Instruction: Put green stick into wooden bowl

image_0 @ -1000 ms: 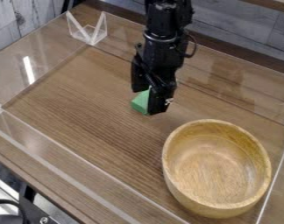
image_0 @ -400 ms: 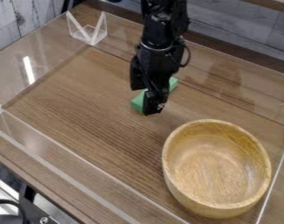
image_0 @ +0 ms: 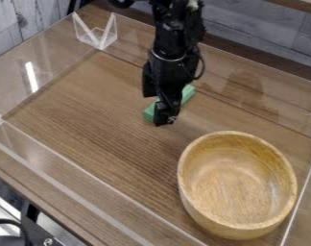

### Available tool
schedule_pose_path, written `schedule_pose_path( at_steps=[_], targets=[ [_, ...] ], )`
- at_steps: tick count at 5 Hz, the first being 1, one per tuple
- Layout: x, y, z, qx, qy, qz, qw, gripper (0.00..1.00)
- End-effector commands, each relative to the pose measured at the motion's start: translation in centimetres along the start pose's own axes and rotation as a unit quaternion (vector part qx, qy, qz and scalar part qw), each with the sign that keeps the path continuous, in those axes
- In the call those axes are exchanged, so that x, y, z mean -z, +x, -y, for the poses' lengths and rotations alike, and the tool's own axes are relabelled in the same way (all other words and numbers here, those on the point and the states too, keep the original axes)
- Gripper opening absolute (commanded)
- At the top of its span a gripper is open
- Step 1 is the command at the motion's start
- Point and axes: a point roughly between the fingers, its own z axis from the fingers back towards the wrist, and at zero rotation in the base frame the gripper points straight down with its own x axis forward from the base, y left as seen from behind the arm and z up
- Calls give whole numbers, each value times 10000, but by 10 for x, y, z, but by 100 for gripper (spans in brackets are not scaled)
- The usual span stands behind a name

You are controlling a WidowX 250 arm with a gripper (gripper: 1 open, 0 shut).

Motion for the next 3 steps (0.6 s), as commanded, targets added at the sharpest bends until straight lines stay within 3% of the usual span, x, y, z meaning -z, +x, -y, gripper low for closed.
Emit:
schedule_pose_path(
  at_steps=[1,3],
  targets=[
    [-2,5,-7,129,210,128,9996,100],
    [10,6,-13,169,316,104,9993,100]
  ],
)
